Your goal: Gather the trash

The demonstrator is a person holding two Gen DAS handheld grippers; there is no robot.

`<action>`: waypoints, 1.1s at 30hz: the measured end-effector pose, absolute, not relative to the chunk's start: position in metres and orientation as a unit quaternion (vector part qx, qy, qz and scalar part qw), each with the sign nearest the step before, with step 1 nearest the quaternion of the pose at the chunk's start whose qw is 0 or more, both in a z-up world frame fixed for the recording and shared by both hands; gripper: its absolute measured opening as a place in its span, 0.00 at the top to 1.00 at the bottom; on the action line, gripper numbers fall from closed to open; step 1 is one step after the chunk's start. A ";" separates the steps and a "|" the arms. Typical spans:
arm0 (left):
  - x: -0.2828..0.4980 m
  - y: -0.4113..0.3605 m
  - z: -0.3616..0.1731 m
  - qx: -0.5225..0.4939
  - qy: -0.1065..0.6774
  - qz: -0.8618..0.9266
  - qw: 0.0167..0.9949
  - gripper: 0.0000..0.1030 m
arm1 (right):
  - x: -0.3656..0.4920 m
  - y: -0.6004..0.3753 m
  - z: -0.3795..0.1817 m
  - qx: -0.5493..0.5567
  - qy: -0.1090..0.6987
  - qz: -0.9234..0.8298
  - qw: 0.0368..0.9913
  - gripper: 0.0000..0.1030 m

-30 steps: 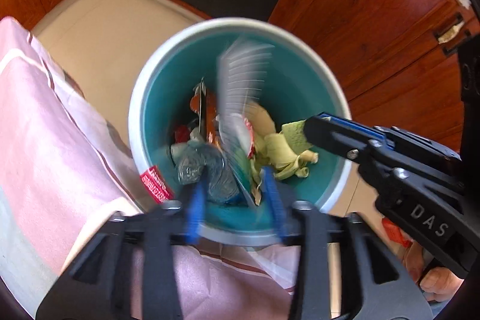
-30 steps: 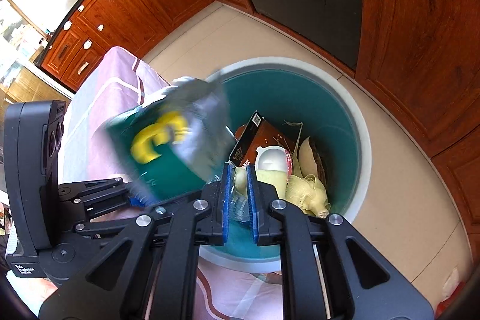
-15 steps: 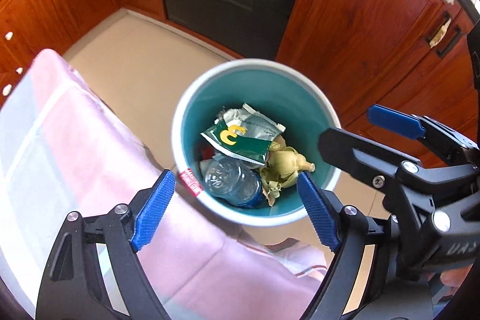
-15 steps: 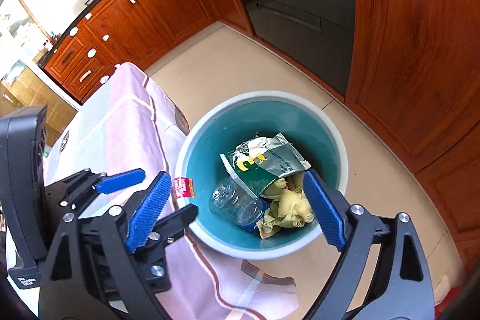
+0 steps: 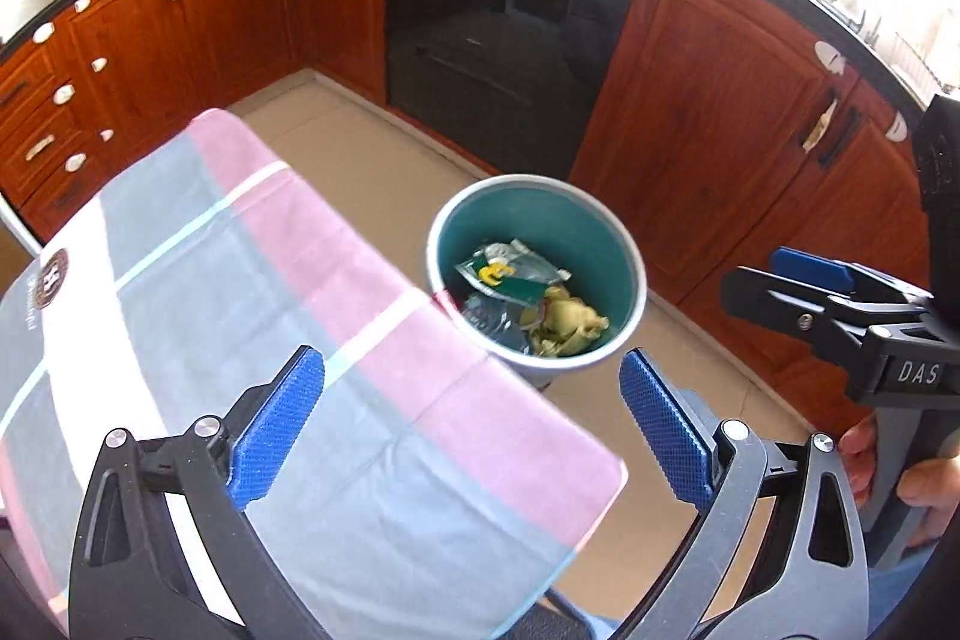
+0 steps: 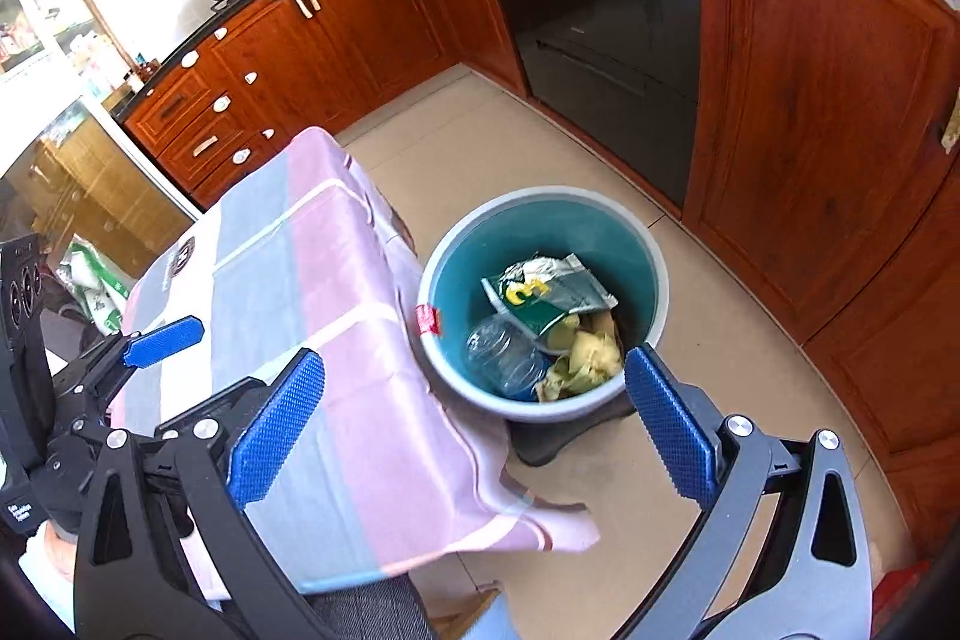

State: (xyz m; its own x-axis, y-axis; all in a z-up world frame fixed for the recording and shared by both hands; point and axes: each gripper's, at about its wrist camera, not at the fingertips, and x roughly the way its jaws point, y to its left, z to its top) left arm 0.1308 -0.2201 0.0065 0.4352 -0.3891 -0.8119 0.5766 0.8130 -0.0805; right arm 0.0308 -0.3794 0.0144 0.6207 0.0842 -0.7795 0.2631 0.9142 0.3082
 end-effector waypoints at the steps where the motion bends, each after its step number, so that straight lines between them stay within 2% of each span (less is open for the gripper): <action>1: 0.124 -0.213 0.009 0.103 0.444 -0.281 0.845 0.04 | 0.025 -0.375 0.017 0.195 0.433 -0.058 0.878 0.06; 14: 0.062 -0.151 0.022 0.100 0.420 -0.231 0.872 0.04 | -0.044 -0.329 0.022 0.136 0.455 -0.127 0.871 0.06; 33: 0.023 -0.147 -0.002 0.097 0.427 -0.224 0.871 0.04 | -0.076 -0.296 0.009 0.091 0.466 -0.149 0.868 0.06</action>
State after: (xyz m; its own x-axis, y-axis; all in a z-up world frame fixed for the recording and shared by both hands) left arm 0.0225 -0.1469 -0.0015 0.5345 -0.3079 -0.7871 0.4734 0.8805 -0.0230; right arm -0.0760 -0.2956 0.0089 0.5220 -0.1741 -0.8350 0.3430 0.9391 0.0186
